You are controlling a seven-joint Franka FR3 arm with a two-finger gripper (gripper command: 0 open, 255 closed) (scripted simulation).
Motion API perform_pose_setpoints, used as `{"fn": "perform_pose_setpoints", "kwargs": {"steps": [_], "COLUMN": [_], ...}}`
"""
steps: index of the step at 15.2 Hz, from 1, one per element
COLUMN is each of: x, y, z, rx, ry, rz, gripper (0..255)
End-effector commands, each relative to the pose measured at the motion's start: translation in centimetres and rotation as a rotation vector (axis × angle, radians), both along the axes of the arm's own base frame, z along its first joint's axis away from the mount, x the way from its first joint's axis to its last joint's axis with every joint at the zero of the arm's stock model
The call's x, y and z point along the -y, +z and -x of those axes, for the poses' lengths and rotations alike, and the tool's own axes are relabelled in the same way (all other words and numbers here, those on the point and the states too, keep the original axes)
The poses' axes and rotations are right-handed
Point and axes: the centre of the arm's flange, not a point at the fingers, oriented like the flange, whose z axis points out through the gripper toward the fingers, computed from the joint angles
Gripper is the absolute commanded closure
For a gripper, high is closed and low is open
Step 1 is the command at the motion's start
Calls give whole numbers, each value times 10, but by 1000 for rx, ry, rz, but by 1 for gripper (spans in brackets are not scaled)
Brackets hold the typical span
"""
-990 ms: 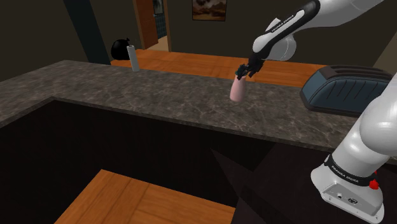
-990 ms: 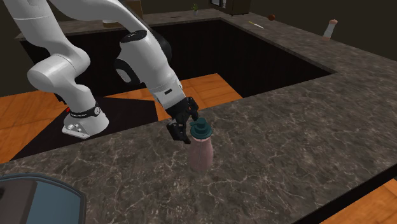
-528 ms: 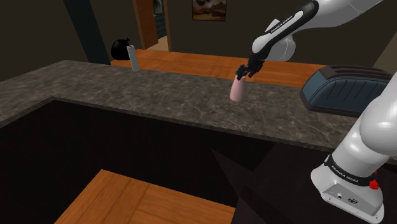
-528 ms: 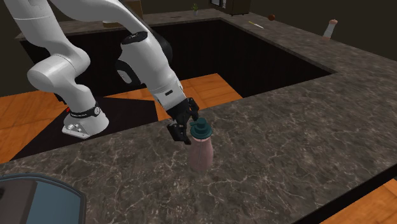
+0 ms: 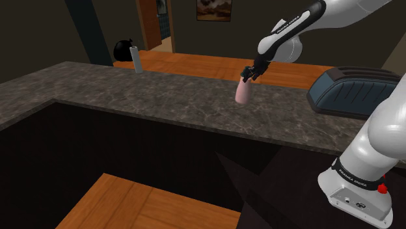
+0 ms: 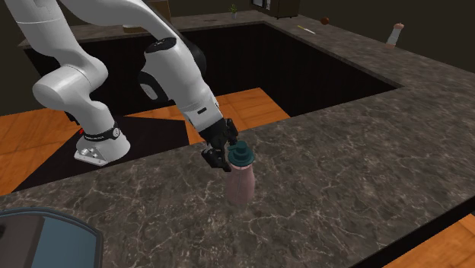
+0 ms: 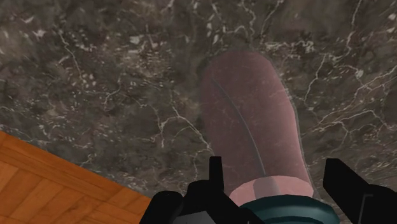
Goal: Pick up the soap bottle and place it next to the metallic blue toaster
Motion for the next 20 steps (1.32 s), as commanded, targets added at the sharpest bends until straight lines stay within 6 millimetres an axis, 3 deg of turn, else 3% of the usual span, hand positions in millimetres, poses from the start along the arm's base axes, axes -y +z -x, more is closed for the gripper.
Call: {"fn": "perform_pose_setpoints", "kwargs": {"steps": [1,20], "x": [0,0], "y": [-1,94], "z": [0,0], "rx": [-3,-2], "ry": [0,0], "rz": [-1,-1], "gripper": [255,255]}}
